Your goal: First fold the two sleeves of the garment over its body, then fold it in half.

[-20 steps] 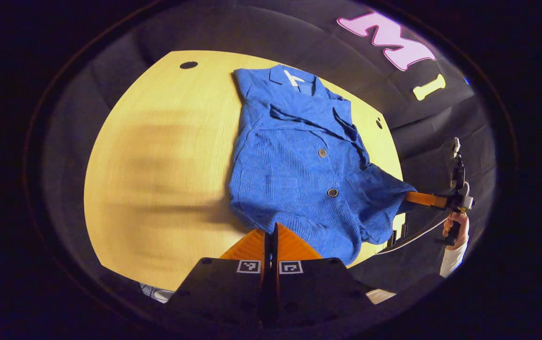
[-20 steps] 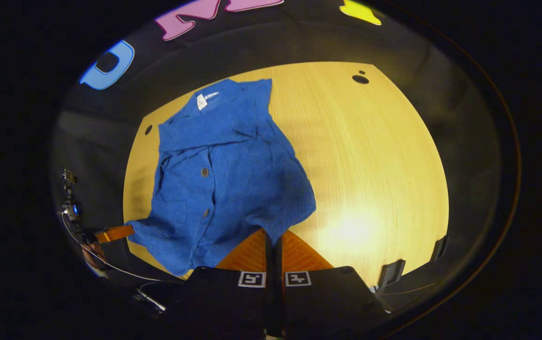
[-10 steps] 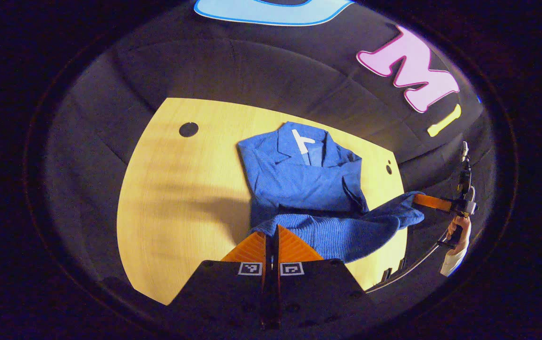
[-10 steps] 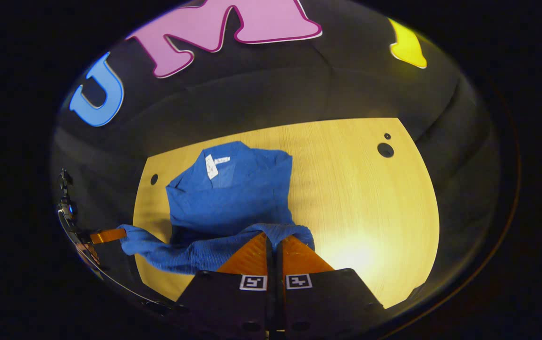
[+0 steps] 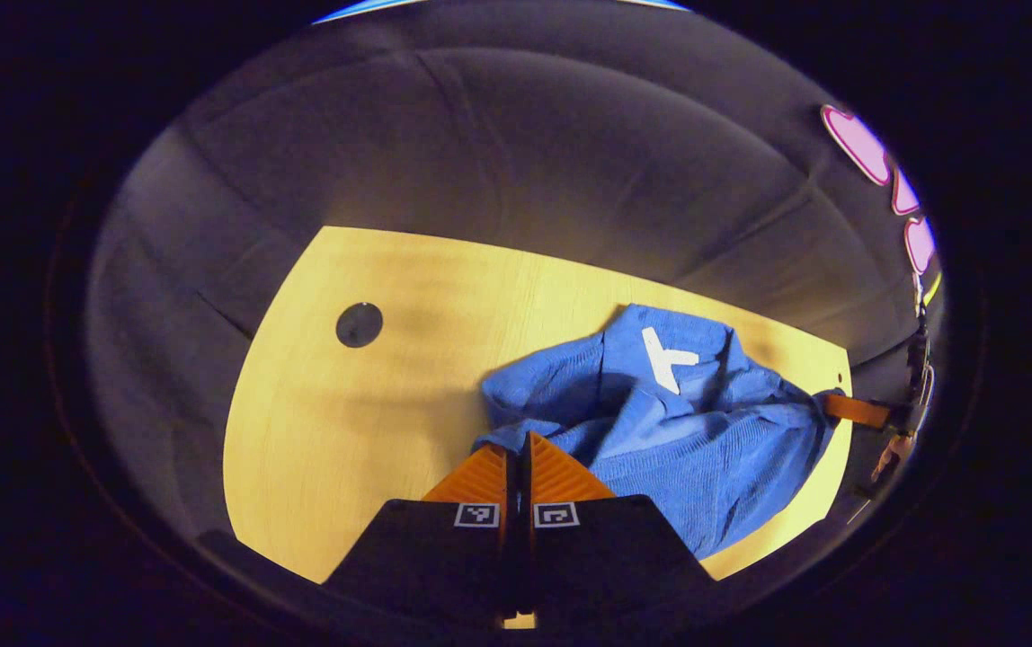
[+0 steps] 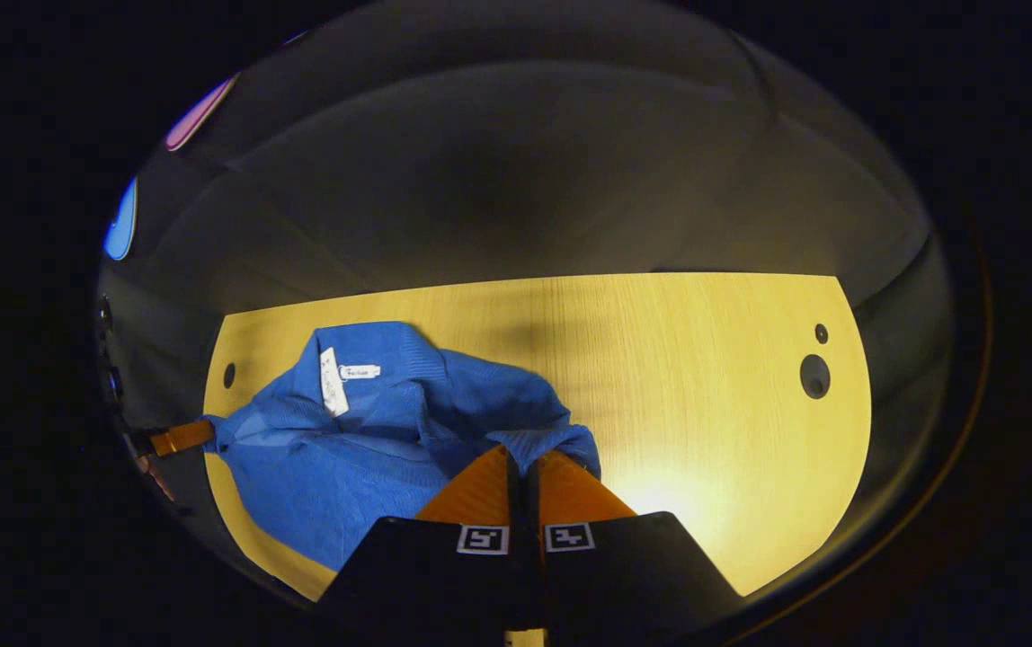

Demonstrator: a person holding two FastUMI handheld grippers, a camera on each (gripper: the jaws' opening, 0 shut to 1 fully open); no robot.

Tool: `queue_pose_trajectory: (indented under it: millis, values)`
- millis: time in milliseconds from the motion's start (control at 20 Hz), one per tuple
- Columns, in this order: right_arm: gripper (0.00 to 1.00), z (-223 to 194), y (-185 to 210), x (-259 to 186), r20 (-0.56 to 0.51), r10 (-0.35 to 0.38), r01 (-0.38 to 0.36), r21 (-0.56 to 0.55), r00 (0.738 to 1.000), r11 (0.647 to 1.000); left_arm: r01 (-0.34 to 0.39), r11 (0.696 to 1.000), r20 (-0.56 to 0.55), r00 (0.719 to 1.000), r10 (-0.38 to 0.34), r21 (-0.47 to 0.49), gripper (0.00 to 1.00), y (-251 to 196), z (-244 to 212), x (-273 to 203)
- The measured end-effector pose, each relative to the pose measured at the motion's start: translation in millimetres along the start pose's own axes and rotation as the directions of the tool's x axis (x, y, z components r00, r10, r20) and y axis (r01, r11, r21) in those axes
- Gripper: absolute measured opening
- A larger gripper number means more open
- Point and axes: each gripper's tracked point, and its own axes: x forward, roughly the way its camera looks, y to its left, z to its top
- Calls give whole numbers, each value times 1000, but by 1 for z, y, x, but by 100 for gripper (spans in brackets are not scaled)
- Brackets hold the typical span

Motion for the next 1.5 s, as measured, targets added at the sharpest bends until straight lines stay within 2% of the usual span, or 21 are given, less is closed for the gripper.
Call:
queue_pose_trajectory:
  millis: [50,100,150,200,300,350,450,500,550,600,750,900,1000,1100,1300,1400,1500]
  values:
    - [1,-1,-2,7,-1,-1,1,0,1000,1000,-25,1000,-7,1000,25,-4,0,2,-3,7]
    - [0,2,-4,13,16,9,-9,-4,1000,1000,-50,999,10,999,50,-16,11,5,2,3]
    - [14,7,-5,11,39,14,-14,-15,999,1000,-87,996,58,994,88,-14,22,12,9,7]
    - [28,13,-9,11,68,9,-8,-20,998,1000,-128,992,111,986,128,-5,43,21,22,6]
    - [53,26,-3,3,121,46,-46,-9,992,999,-136,990,219,968,127,25,86,15,42,-4]
    - [63,33,-2,-1,148,53,-53,-2,988,999,-132,990,257,959,116,45,84,9,50,-11]
    - [94,50,-1,-16,223,59,-56,-19,973,998,-125,990,318,943,100,60,84,0,60,-24]
    - [98,57,1,-25,256,63,-55,-39,964,998,-113,992,354,931,87,54,84,-5,64,-32]
    - [89,63,4,-34,290,68,-52,-61,955,997,-93,995,378,923,69,46,84,-10,66,-41]
    - [98,68,6,-46,325,69,-45,-83,943,996,-77,996,392,918,57,37,85,-16,62,-53]
    - [98,88,11,-87,451,89,-28,-140,888,990,-70,996,462,886,41,46,84,-23,61,-84]
    - [98,109,10,-132,550,78,3,-146,832,989,-81,995,502,864,39,63,84,-35,46,-108]
    - [97,107,17,-157,563,95,-13,-147,821,989,-57,996,537,843,14,63,85,-41,40,-132]
    - [98,99,25,-188,590,99,11,-180,802,984,-35,998,583,813,-7,60,85,-47,35,-157]
    - [98,67,54,-275,691,130,77,-261,711,962,-53,994,672,740,-28,99,85,-57,2,-213]
    - [98,40,68,-319,746,145,106,-278,649,955,-81,988,709,704,-37,132,84,-61,-19,-236]
    - [98,4,75,-359,785,133,145,-272,605,951,-90,987,741,670,-39,133,85,-66,-45,-264]
